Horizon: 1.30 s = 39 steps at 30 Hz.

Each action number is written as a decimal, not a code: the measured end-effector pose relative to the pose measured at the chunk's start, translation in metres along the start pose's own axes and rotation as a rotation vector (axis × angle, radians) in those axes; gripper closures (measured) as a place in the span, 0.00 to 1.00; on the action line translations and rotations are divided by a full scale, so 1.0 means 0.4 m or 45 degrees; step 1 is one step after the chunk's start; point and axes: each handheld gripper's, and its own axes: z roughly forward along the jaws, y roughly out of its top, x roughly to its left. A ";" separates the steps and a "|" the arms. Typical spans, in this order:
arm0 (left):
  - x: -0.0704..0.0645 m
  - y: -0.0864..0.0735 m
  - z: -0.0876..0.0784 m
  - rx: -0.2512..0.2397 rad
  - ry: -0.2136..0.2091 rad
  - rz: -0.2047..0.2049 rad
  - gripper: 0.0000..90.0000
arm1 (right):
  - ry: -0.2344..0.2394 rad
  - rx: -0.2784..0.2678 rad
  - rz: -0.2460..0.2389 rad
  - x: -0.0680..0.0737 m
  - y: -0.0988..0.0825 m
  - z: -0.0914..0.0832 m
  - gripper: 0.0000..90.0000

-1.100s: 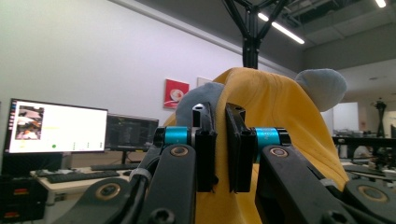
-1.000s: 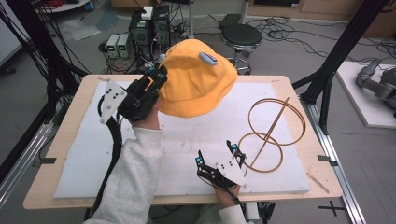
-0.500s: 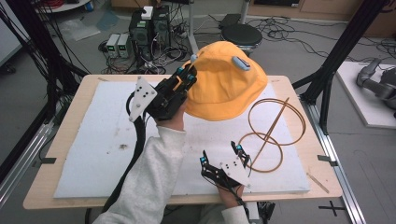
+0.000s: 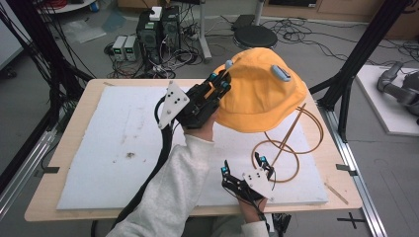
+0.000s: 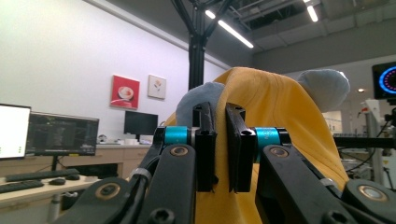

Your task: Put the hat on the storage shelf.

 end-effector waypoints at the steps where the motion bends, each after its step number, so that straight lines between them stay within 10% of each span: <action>1: -0.006 -0.004 0.007 0.005 -0.014 -0.005 0.92 | -0.003 -0.001 -0.005 -0.003 0.000 0.000 0.05; 39: -0.099 -0.148 0.112 0.258 -0.262 -0.073 0.91 | -0.037 0.014 -0.034 -0.017 -0.003 0.000 0.05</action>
